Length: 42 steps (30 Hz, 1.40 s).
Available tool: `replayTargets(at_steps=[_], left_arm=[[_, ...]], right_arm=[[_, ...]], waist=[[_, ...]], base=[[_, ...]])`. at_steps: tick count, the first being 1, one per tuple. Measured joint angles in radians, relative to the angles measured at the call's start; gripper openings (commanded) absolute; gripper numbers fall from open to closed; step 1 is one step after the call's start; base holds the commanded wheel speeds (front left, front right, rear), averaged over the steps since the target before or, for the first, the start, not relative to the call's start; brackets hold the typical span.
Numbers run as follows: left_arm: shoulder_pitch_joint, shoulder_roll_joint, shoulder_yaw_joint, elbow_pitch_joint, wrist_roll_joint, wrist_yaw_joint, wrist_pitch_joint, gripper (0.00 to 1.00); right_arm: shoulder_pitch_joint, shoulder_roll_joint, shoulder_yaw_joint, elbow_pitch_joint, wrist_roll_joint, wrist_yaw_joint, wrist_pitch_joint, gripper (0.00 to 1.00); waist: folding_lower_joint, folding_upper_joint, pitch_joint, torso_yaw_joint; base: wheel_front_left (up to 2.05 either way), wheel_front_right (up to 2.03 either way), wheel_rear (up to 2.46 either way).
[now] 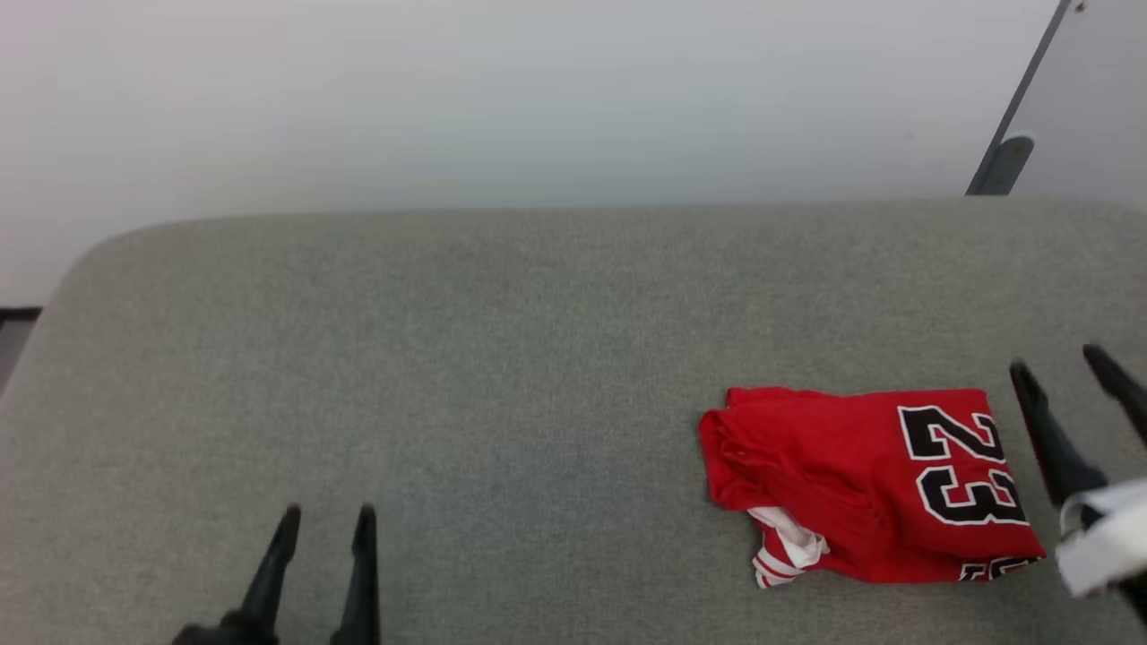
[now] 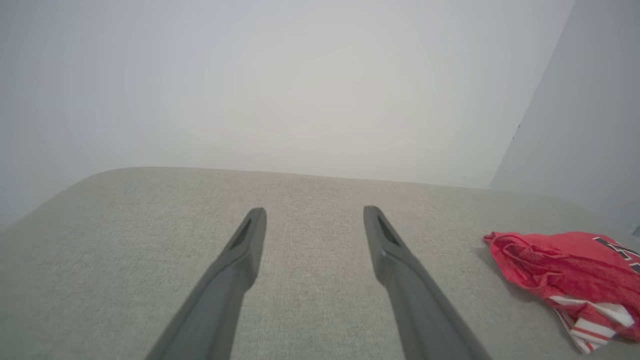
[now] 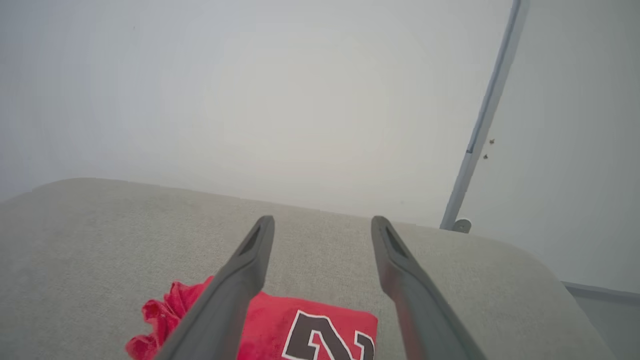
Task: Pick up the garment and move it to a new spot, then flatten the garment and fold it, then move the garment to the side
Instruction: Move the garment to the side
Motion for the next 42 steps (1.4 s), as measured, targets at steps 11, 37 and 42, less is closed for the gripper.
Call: replayTargets(at_steps=[11,37,42], left_arm=[[-0.137,0.0,-0.05,0.028,0.0,0.0,0.0,1.0],[-0.342,0.038,-0.134,0.09,-0.003,0.0,0.0,1.0],[-0.356,0.063,-0.139,0.1,-0.002,0.0,0.0,1.0]], right_arm=[[-0.202,-0.264,0.207,0.134,0.299,0.0,0.603,1.0],[-0.371,-0.259,0.316,0.269,0.432,0.0,0.786,0.0],[-0.382,-0.234,0.317,0.288,0.455,0.0,0.704,0.0]], waist=[[0.0,0.0,0.128,0.01],[0.0,0.0,0.328,-0.008],[0.0,-0.0001,0.324,-0.039]], base=[[0.0,0.0,0.0],[0.0,0.0,0.0],[0.0,0.0,0.0]])
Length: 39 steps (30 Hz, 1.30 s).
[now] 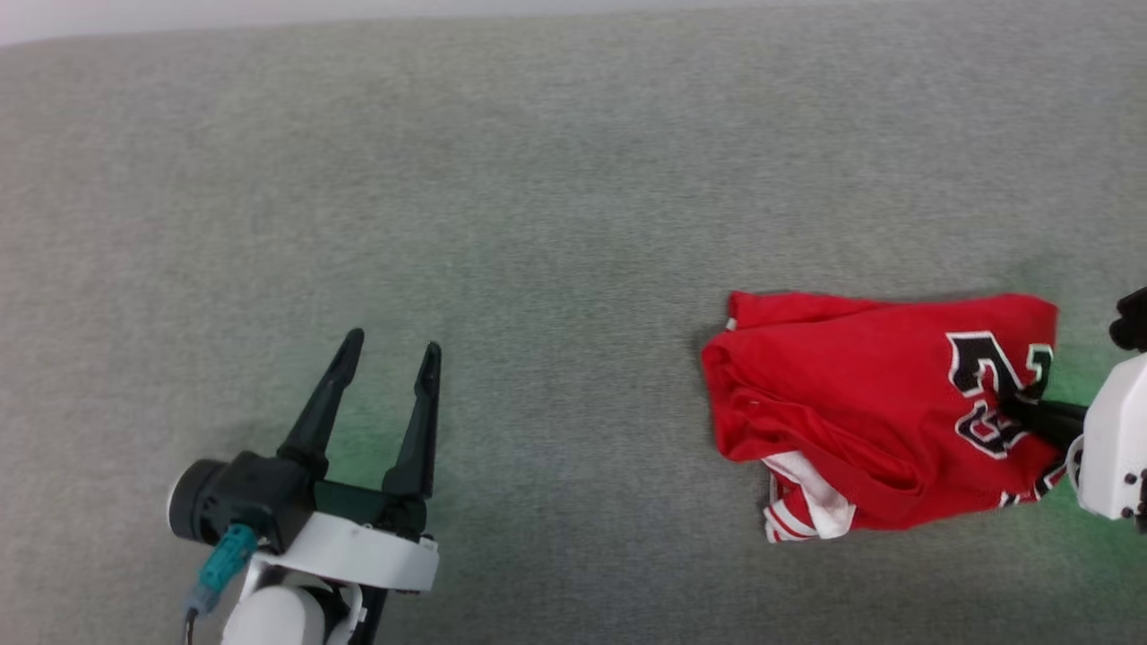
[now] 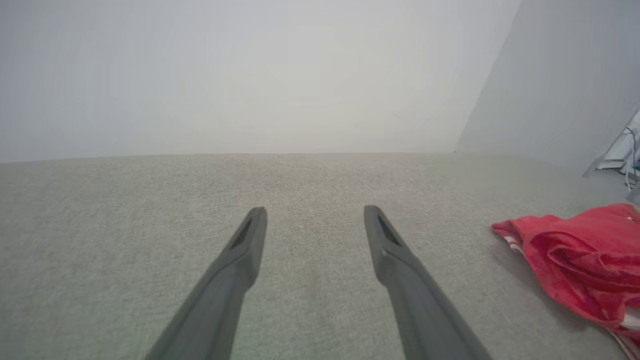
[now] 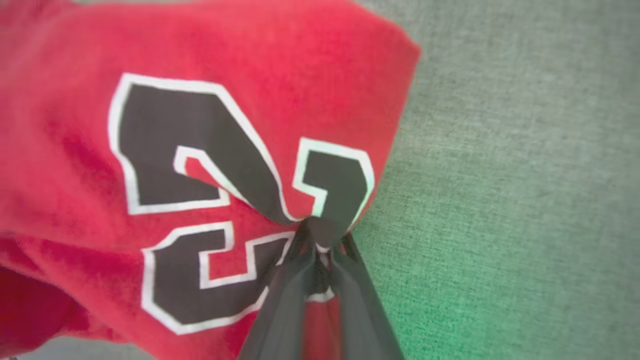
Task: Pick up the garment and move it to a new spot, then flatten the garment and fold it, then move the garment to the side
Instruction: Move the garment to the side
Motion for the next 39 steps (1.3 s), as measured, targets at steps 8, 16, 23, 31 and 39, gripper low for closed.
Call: replayTargets(at_steps=[8,16,23,31,39], left_arm=[[-0.084,0.057,-0.056,0.005,0.012,0.0,0.0,1.0],[-0.245,0.124,-0.16,0.01,0.011,0.0,0.0,1.0],[-0.422,0.18,-0.251,0.015,-0.008,0.0,0.0,1.0],[-0.556,0.221,-0.299,0.004,-0.017,0.0,0.0,1.0],[-0.581,0.247,-0.315,0.005,-0.017,0.0,0.0,1.0]], right_arm=[[-0.001,-0.031,-0.09,0.066,0.027,0.0,-0.144,0.0],[-0.036,-0.077,-0.179,0.17,0.019,0.0,-0.251,0.0],[-0.151,-0.091,-0.221,0.31,-0.01,0.0,-0.333,0.0],[-0.312,-0.084,-0.202,0.498,-0.071,0.0,-0.449,0.0],[-0.425,-0.044,-0.143,0.711,-0.129,0.0,-0.578,0.0]], waist=[[0.0,0.0,0.008,-0.077],[0.0,0.0,0.046,-0.17],[0.0,0.0,0.125,-0.218],[0.0,0.0001,0.216,-0.241],[0.0,0.0,0.268,-0.245]], base=[[0.0,0.0,0.0],[0.0,0.0,0.0],[0.0,0.0,0.0],[0.0,0.0,0.0],[0.0,0.0,0.0]])
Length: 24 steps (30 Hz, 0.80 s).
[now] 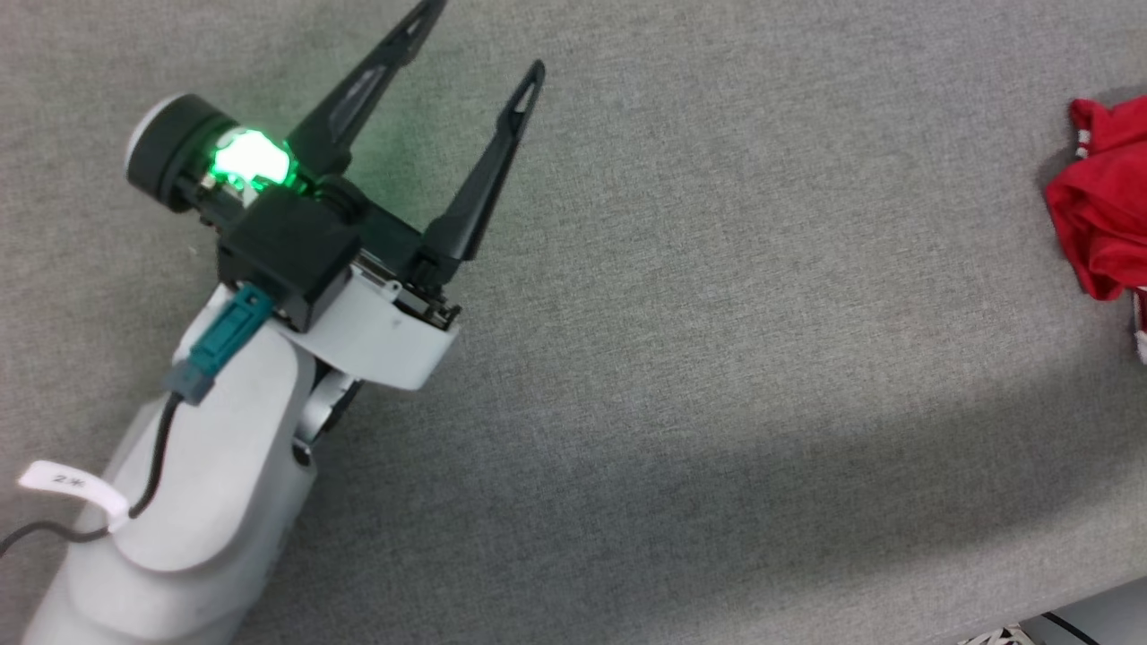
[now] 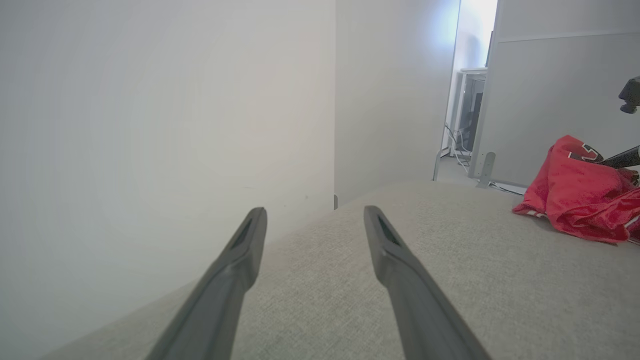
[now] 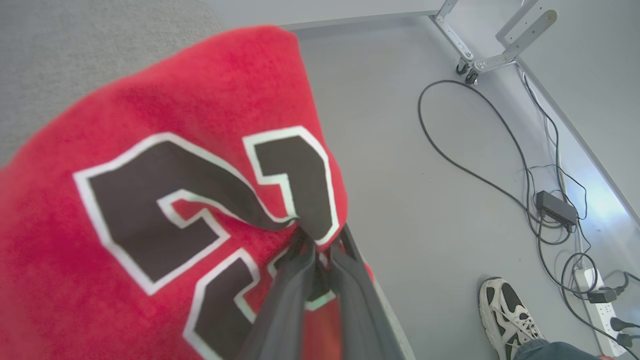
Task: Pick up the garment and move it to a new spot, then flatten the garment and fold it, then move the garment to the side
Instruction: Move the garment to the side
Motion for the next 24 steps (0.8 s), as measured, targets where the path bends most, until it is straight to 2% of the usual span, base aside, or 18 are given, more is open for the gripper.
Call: replayTargets(at_steps=[5,6,7,8,9,17,24], left_arm=[[0.009,0.011,0.012,-0.001,-0.002,0.0,0.0,1.0],[0.011,0.012,0.013,-0.001,-0.002,0.0,0.0,1.0],[0.014,0.012,0.014,-0.001,-0.002,0.0,0.0,1.0],[0.018,0.011,0.015,-0.001,-0.002,0.0,0.0,1.0],[0.021,0.011,0.016,0.0,-0.002,0.0,0.0,1.0],[0.067,-0.017,0.043,0.014,-0.01,0.0,0.0,1.0],[0.187,-0.086,0.119,0.033,-0.02,0.001,0.0,1.0]], right_arm=[[-0.047,0.027,0.026,0.089,-0.016,0.0,-0.065,0.0],[-0.052,0.031,0.031,0.098,-0.016,0.0,-0.076,0.15],[-0.058,0.034,0.038,0.108,-0.016,0.0,-0.085,0.4],[-0.062,0.036,0.046,0.117,-0.016,0.0,-0.092,0.82],[-0.064,0.038,0.054,0.123,-0.016,0.0,-0.099,1.0],[-0.067,0.023,0.118,0.133,-0.003,0.0,-0.126,1.0],[-0.015,0.03,0.223,0.052,0.001,0.0,-0.171,1.0]], waist=[[0.0,0.0,0.0,0.0],[0.0,0.0,-0.001,0.0],[0.0,0.0,-0.003,-0.001],[0.0,0.0,-0.005,-0.001],[0.0,0.0,-0.007,-0.002],[0.0,0.0,-0.038,0.005],[0.0,0.0,-0.104,0.031]], base=[[0.0,0.0,0.0],[0.0,0.0,0.0],[0.0,0.0,0.0],[0.0,0.0,0.0],[0.0,0.0,0.0],[0.0,0.0,0.0],[0.0,0.0,0.0]])
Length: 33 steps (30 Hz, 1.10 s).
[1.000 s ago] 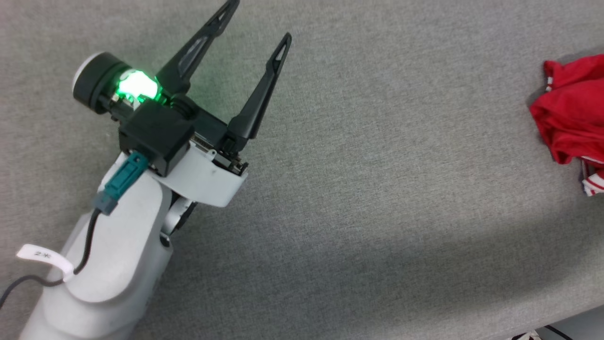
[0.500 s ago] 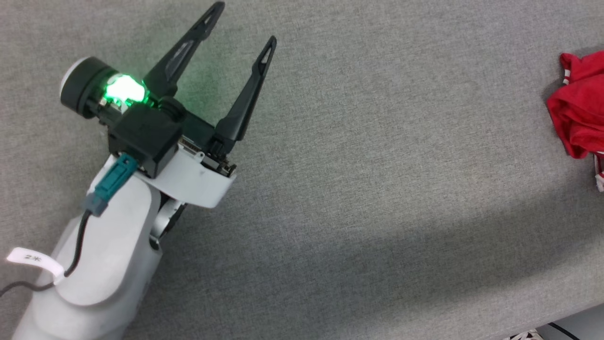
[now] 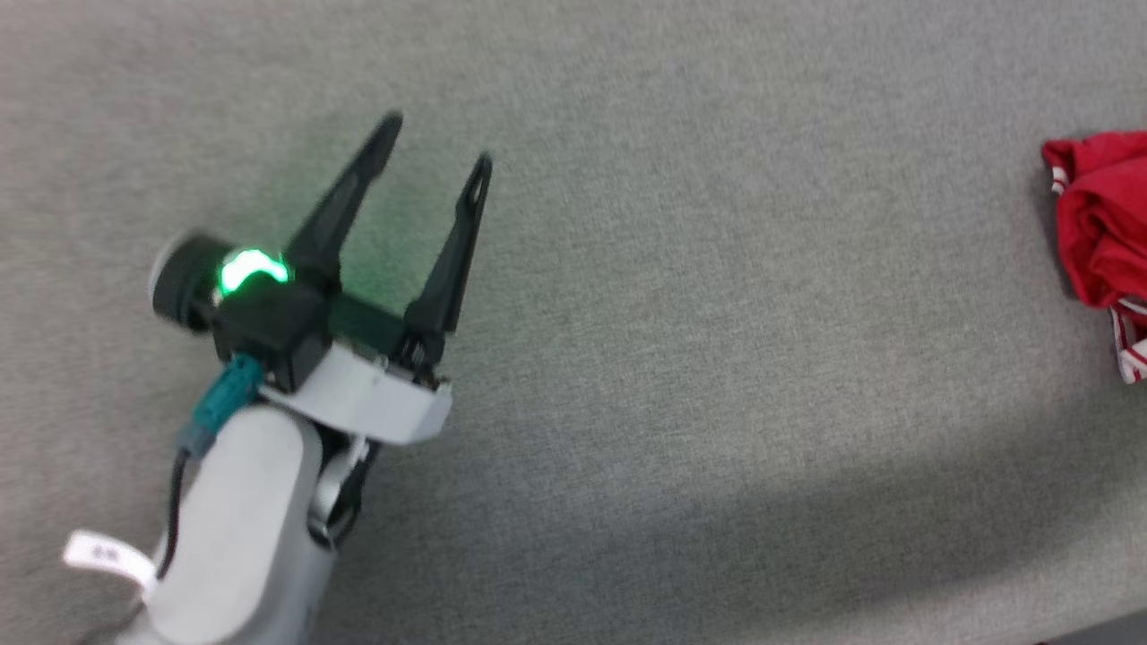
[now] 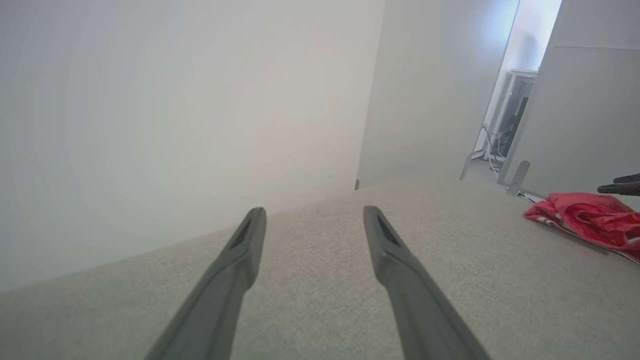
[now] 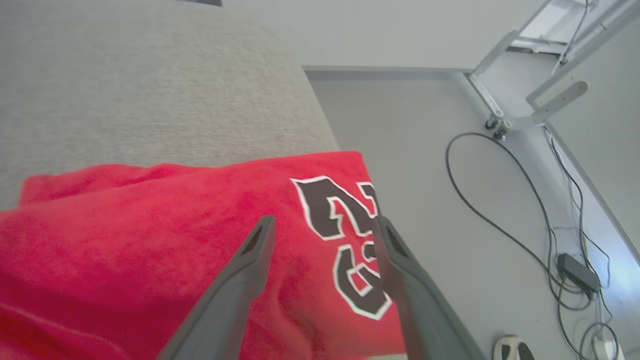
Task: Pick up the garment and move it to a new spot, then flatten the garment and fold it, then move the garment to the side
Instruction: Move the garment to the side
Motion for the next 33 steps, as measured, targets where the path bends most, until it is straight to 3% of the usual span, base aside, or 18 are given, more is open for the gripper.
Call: replayTargets(at_steps=[9,18,33], left_arm=[[0.228,-0.093,0.113,0.055,-0.005,0.0,0.0,1.0],[0.379,-0.148,0.218,0.107,-0.004,-0.001,0.0,1.0],[0.532,-0.171,0.303,0.083,-0.004,-0.001,0.0,1.0]], right_arm=[[0.113,0.067,0.122,-0.111,0.001,0.0,-0.111,1.0],[0.208,0.194,0.151,-0.164,-0.053,0.0,-0.16,1.0],[0.479,0.326,-0.181,-0.416,-0.289,0.0,-0.161,1.0]], waist=[[0.0,0.0,-0.127,0.06],[0.0,0.0,-0.254,0.144],[0.0,0.0,-0.453,0.25]], base=[[0.0,0.0,0.0],[0.0,0.0,0.0],[0.0,0.0,0.0]])
